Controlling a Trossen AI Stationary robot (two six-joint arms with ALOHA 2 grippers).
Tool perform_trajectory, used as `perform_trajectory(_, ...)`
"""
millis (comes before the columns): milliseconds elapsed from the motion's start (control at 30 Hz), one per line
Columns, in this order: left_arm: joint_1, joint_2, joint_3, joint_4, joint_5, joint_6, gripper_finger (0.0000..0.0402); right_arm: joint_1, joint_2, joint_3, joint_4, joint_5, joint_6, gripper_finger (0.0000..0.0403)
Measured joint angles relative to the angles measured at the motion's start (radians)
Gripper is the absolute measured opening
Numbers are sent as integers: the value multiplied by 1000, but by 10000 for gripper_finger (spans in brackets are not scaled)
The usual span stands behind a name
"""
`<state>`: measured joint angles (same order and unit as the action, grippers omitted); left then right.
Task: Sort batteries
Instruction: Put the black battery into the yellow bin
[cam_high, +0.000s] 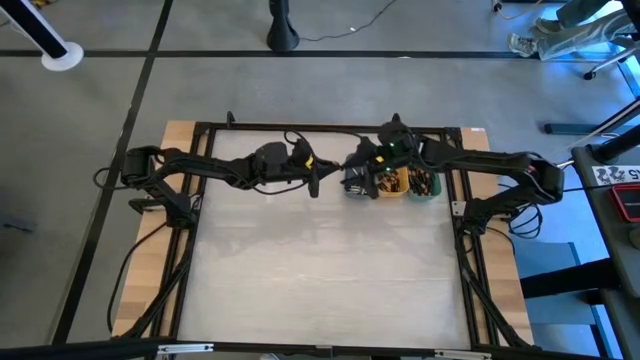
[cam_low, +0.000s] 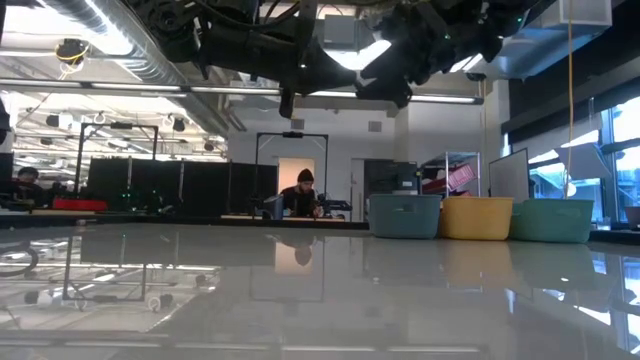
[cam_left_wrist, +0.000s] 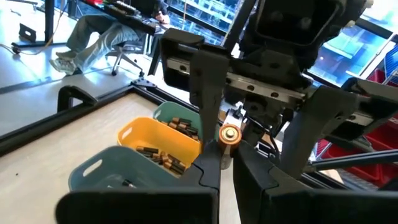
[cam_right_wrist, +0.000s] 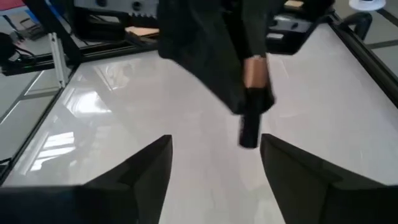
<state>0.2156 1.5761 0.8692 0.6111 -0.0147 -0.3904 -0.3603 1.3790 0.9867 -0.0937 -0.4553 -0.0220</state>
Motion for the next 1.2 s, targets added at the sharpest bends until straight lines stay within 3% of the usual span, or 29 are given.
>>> perform_trajectory(233, -7, 0, 0, -6, 0, -6, 10, 0, 32, 0, 60, -9, 18, 251)
perform_trajectory(400, -7, 0, 0, -25, 0, -10, 10, 0, 47, 0, 59, -9, 18, 233)
perform_trajectory(1200, -7, 0, 0, -62, 6, -35, 21, -1, 47, 0, 57, -26, 8, 24)
